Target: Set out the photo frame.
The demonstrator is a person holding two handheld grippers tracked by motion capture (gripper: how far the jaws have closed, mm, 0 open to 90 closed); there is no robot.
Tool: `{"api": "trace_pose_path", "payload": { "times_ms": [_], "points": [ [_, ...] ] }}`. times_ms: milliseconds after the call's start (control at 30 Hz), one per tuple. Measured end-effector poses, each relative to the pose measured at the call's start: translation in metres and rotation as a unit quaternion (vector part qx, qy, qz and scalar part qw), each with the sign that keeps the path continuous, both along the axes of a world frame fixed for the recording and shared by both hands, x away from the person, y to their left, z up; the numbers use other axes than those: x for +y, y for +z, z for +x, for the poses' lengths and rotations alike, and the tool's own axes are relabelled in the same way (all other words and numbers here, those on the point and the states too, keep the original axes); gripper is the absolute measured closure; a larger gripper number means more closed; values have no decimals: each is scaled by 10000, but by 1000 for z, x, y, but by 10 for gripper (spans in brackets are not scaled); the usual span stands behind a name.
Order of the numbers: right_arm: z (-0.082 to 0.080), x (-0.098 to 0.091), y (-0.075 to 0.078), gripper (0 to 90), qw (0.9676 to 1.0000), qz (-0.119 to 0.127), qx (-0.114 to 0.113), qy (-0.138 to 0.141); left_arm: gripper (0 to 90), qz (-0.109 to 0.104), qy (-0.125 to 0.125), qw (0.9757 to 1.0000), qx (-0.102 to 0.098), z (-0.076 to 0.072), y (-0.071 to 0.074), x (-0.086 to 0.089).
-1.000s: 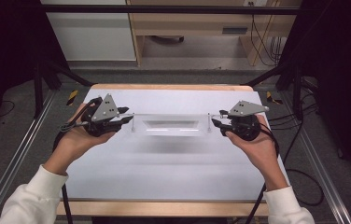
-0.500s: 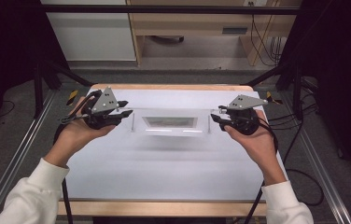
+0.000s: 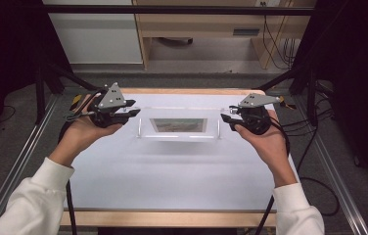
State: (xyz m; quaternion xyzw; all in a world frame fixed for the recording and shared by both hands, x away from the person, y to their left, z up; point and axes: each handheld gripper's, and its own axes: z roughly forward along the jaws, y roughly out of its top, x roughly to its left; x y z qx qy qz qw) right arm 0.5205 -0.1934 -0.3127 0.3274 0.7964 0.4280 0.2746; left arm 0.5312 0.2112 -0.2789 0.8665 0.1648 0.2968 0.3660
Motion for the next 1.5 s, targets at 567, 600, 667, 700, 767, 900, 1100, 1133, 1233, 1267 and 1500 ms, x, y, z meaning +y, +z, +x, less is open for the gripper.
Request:
{"api": "trace_pose_path", "payload": {
  "times_ms": [567,600,667,700,767,900,1100,1133,1233,1267,1500],
  "points": [
    [27,2,3,533,9995,184,-61,-240,617,-281,212,9994,52,30,4,-1],
    [29,2,3,531,9995,189,-80,-244,616,-309,232,9992,60,32,4,-2],
    [32,3,2,527,9993,222,-89,-275,611,-352,251,9990,69,35,4,-2],
    [33,3,2,526,9992,246,-92,-287,610,-357,255,9990,70,36,4,-2],
    [35,2,2,526,9992,246,-90,-289,607,-373,268,9989,57,38,4,-1],
    [38,2,3,526,9993,266,-77,-266,596,-437,327,9985,62,40,4,-2],
    [41,2,3,527,9992,280,-57,-284,497,-814,509,9954,-9,41,4,-3],
    [42,2,3,527,9992,287,-58,-282,490,-873,511,9949,-23,40,4,-2],
    [43,1,3,526,9991,313,-47,-282,436,-1014,551,9933,-64,37,7,-1],
    [44,1,3,526,9991,308,-59,-286,420,-1070,582,9925,-85,35,8,0],
    [49,2,4,518,9990,312,-31,-310,302,-1514,845,9847,-144,26,10,13]
  ]
}}
